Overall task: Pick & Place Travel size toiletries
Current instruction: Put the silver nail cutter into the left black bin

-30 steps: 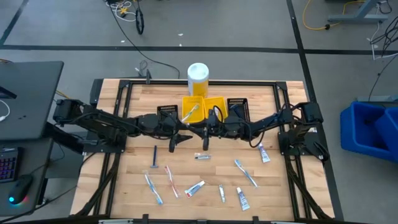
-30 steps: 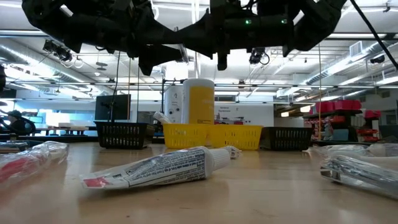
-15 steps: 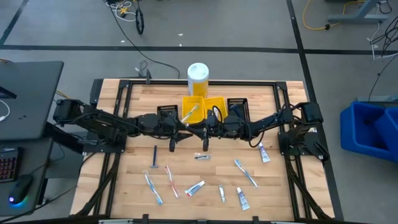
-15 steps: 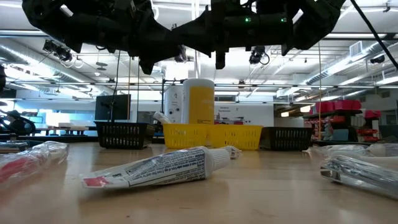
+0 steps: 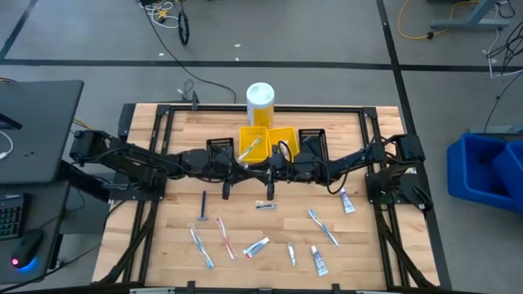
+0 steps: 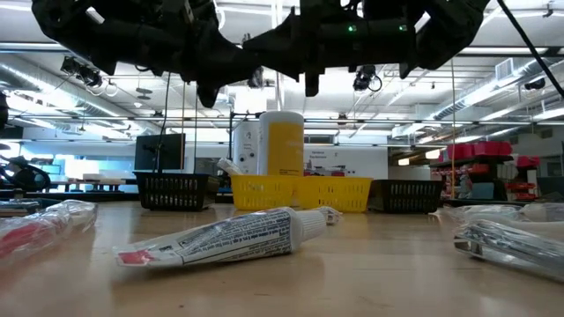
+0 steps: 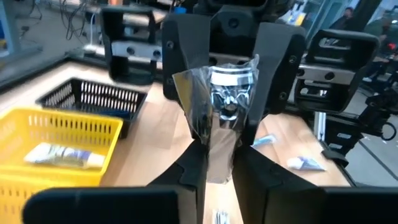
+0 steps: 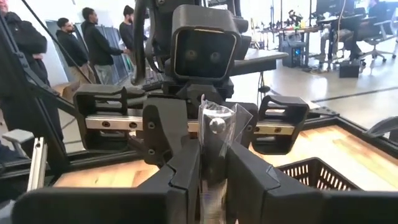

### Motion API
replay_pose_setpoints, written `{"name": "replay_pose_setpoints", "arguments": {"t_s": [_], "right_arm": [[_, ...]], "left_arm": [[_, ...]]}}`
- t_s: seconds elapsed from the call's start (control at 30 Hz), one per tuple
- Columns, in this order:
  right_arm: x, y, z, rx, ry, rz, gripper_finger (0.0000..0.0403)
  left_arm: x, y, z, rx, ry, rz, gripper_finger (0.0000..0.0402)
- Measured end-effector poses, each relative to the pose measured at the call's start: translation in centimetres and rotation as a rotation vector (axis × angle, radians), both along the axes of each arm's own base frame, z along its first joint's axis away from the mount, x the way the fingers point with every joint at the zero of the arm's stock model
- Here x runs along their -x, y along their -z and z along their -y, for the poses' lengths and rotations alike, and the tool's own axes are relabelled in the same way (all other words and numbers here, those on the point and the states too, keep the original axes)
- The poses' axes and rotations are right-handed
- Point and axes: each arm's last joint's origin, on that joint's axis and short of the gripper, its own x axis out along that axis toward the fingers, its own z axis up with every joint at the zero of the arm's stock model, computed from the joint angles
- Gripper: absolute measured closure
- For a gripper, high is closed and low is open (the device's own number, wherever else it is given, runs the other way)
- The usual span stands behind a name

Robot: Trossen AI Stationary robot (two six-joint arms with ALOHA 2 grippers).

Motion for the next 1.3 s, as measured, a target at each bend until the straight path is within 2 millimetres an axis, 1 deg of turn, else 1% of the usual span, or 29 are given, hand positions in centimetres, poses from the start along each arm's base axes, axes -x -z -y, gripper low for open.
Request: {"name": "replay_pose_setpoints", "arguments": {"t_s": [0.13, 0.23, 0.33, 0.43, 0.57, 0.67, 0.77, 0.87, 1.0, 1.1, 1.2, 1.3], "right_arm": [[0.1, 1.1, 0.0, 0.024, 0.003, -0.119, 0.0274], [0.3, 2.1, 0.2, 0.009, 0.024, -0.215, 0.0241], [0.5, 2.7, 0.3, -0.036, 0.074, -0.276, 0.0212], [0.7, 3.3, 0.4, -0.042, 0.107, -0.343, 0.0189], [0.9, 3.8, 0.4, -0.037, 0.106, -0.395, 0.0168], [0.9, 3.8, 0.4, -0.026, 0.102, -0.402, 0.016], [0.9, 3.9, 0.4, -0.007, 0.098, -0.41, 0.0156], [1.0, 3.9, 0.4, 0.016, 0.093, -0.414, 0.0156], [0.9, 3.9, 0.5, 0.024, 0.095, -0.415, 0.0166], [0.9, 3.9, 0.8, 0.022, 0.103, -0.415, 0.0172], [0.9, 3.9, 1.2, 0.019, 0.115, -0.415, 0.0178], [0.9, 3.9, 1.5, 0.017, 0.121, -0.415, 0.0184]], "left_arm": [[0.2, 0.9, 0.0, 0.029, -0.021, -0.094, 0.0339], [0.6, 1.4, -0.2, 0.031, -0.073, -0.172, 0.0346], [1.3, 1.2, -0.6, 0.017, -0.144, -0.228, 0.0343], [2.4, 0.7, -1.3, 0.024, -0.206, -0.267, 0.0336], [4.1, 0.3, -2.6, 0.076, -0.294, -0.346, 0.0338], [5.5, 1.2, -3.7, 0.116, -0.389, -0.488, 0.0342], [6.7, 2.3, -4.8, 0.105, -0.518, -0.629, 0.034], [7.1, 3.4, -5.8, 0.108, -0.594, -0.727, 0.034], [7.0, 4.4, -6.8, 0.154, -0.606, -0.775, 0.034], [6.8, 5.1, -7.5, 0.217, -0.585, -0.8, 0.0339], [6.8, 5.6, -8.1, 0.28, -0.604, -0.812, 0.0338], [6.9, 6.3, -8.7, 0.305, -0.603, -0.846, 0.0336]]}}
